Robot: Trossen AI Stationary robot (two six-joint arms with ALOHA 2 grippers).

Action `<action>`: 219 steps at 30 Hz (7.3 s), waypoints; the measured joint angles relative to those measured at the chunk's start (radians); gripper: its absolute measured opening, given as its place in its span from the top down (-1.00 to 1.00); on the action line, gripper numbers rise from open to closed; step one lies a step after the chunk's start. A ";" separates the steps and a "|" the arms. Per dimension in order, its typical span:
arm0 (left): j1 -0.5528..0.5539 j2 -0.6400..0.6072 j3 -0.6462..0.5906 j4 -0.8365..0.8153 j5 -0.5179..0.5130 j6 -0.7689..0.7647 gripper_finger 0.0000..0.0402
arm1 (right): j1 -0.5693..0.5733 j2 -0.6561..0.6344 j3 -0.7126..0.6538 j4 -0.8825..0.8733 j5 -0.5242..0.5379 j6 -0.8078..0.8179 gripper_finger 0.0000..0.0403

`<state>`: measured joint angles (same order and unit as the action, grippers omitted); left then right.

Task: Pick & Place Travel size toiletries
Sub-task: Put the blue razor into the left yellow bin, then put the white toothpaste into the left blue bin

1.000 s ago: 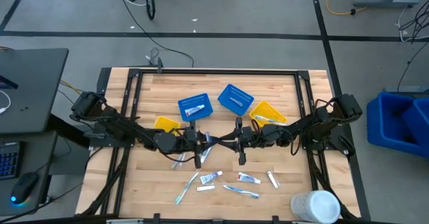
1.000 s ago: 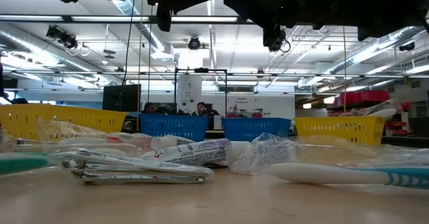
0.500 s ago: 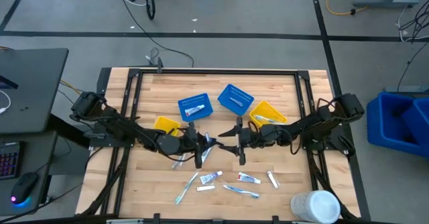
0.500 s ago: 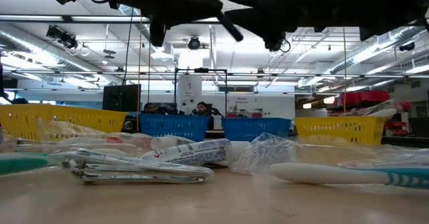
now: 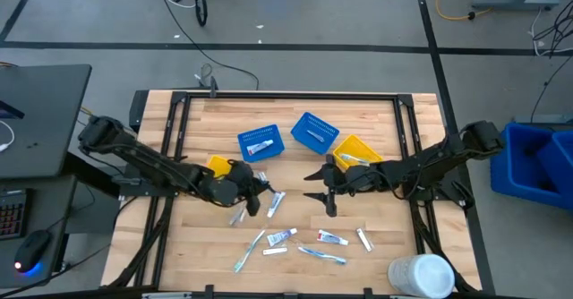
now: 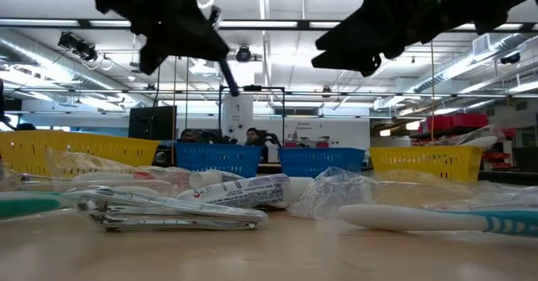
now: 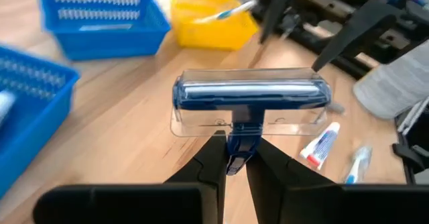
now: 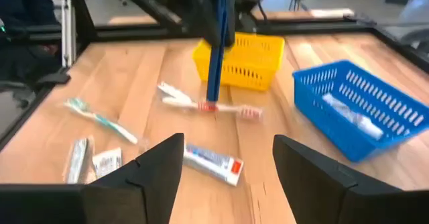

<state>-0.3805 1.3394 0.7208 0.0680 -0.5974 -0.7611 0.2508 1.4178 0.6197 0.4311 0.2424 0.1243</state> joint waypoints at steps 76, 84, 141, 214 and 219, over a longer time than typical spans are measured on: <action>0.264 -0.062 -0.026 -0.922 0.470 -0.467 0.37 | -0.001 0.001 0.000 -0.166 -0.018 0.074 0.06; 0.249 -0.063 0.036 -0.920 0.424 -0.404 0.35 | -0.001 0.001 0.000 -0.170 -0.018 0.070 -0.08; -0.041 0.546 0.500 -0.595 0.216 -0.259 0.16 | 0.000 0.001 -0.001 -0.256 -0.071 0.175 -0.18; -0.050 0.444 0.453 -0.630 0.277 -0.328 0.00 | 0.089 0.002 0.000 -0.350 -0.052 0.174 -0.25; -0.050 0.514 0.453 -0.629 0.287 -0.314 0.00 | 0.089 0.002 -0.001 -0.350 -0.053 0.174 -0.26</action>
<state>-0.4304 1.8536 1.1740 -0.5607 -0.3108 -1.0746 0.3393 1.4193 0.6186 0.0814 0.1898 0.2981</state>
